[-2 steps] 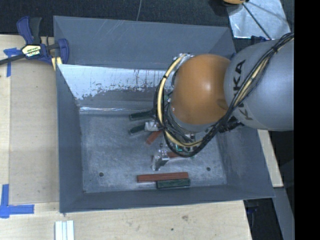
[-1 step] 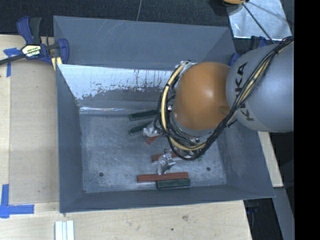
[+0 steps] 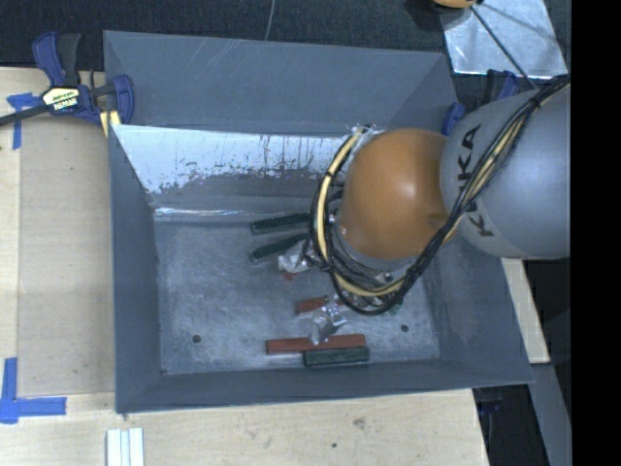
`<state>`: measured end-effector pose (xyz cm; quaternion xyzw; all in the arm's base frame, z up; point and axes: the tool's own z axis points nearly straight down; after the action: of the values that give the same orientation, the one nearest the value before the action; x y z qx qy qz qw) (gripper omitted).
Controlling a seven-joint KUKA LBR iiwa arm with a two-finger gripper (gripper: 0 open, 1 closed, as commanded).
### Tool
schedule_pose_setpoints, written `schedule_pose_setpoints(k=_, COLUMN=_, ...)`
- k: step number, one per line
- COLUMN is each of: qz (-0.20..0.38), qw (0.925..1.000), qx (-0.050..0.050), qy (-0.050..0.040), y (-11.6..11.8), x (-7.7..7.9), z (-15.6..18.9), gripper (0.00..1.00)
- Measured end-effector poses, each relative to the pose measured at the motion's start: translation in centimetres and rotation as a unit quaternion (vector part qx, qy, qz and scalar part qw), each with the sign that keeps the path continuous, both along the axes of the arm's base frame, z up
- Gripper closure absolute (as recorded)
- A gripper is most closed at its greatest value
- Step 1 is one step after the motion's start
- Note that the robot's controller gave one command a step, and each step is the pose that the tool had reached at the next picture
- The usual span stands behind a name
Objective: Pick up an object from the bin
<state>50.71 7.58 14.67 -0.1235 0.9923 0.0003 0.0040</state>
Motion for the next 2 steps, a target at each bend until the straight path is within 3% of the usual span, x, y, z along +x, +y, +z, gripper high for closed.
schedule_pose_setpoints(k=1, qz=0.05, qw=0.9987, qx=-0.001, qy=0.0065, y=-0.4, x=2.6, z=-1.2, gripper=0.0)
schedule_pose_setpoints(k=2, qz=-0.06, qw=0.9982, qx=0.0, qy=0.0014, y=-6.0, x=1.1, z=-6.5, gripper=1.0)
